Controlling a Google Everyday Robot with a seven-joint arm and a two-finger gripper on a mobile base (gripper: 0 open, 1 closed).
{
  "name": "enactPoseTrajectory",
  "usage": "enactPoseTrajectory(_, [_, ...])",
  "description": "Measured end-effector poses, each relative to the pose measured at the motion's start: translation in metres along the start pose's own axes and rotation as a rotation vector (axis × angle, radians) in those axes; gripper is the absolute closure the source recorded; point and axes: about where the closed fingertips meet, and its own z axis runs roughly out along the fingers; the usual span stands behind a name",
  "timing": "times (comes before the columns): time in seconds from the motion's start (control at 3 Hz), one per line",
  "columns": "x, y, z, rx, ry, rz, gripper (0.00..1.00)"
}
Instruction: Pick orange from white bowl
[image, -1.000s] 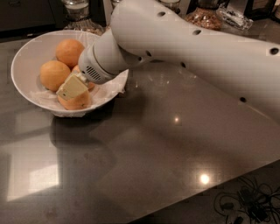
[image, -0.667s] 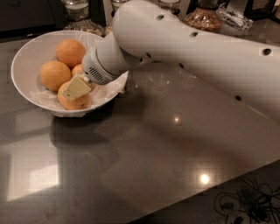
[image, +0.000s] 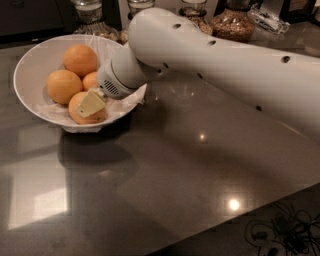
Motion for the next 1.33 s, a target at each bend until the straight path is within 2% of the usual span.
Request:
enactPoseTrajectory(0.67, [0.001,0.008,0.018,-0.041,0.046,0.003,0.35])
enactPoseTrajectory(1.33, [-0.004,0.026,0.014,-0.033,0.16,-0.031,0.33])
